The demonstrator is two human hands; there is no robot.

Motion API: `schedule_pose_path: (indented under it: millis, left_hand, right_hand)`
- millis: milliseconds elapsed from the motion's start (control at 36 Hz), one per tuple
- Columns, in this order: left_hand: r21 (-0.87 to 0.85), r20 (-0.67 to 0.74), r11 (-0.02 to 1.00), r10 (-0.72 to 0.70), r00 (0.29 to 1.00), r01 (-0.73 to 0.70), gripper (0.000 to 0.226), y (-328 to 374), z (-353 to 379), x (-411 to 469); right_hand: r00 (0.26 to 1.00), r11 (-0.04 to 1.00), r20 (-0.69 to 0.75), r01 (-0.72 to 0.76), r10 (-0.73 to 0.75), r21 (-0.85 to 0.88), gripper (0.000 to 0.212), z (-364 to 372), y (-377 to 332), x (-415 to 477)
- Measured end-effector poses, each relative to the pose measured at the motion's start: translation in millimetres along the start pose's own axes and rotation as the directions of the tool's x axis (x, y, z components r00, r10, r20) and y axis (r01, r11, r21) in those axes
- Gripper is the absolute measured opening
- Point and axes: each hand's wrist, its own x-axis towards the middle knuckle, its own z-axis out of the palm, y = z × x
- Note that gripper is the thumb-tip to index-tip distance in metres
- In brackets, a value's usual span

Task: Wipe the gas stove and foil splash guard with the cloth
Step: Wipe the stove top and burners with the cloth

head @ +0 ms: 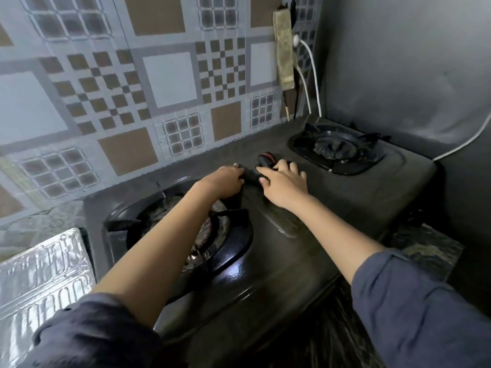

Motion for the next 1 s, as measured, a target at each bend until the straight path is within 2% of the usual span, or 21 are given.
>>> schedule_pose_path:
  millis: [222, 444, 528, 694, 861, 1000]
  left_hand:
    - [-0.025, -0.035, 1.0, 0.006, 0.999, -0.006, 0.045, -5.9, 5.1, -4.8]
    - [-0.055, -0.103, 0.998, 0.035, 0.994, -0.041, 0.038, -3.9, 8.4, -7.3]
    - [-0.066, -0.114, 0.997, 0.032, 0.993, -0.04, 0.038, -3.5, 8.7, -5.9]
    - [-0.07, -0.126, 0.997, 0.029, 0.992, -0.038, 0.038, 4.1, 5.9, -2.0]
    - [-0.088, -0.126, 0.994, 0.047, 0.991, -0.059, 0.038, 9.5, 5.6, -1.3]
    - [-0.097, -0.109, 0.991, 0.083, 0.991, -0.093, 0.042, 14.5, 3.8, -6.7]
  right_hand:
    - [0.997, 0.995, -0.008, 0.076, -0.076, 0.061, 0.038, 4.2, 1.6, -25.2]
    - [0.94, 0.942, 0.096, 0.316, -0.327, 0.112, 0.037, -13.0, 42.5, -47.4]
    - [0.929, 0.932, 0.112, 0.338, -0.352, 0.128, 0.036, -22.2, 63.0, -50.8]
    - [0.962, 0.962, 0.089, 0.249, -0.259, 0.108, 0.037, -31.2, 95.1, -36.8]
    - [0.995, 0.997, 0.092, 0.037, -0.043, 0.064, 0.039, -36.5, 109.7, -18.3]
    - [0.988, 0.99, -0.073, -0.137, 0.137, -0.007, 0.039, -24.7, 97.9, -26.7]
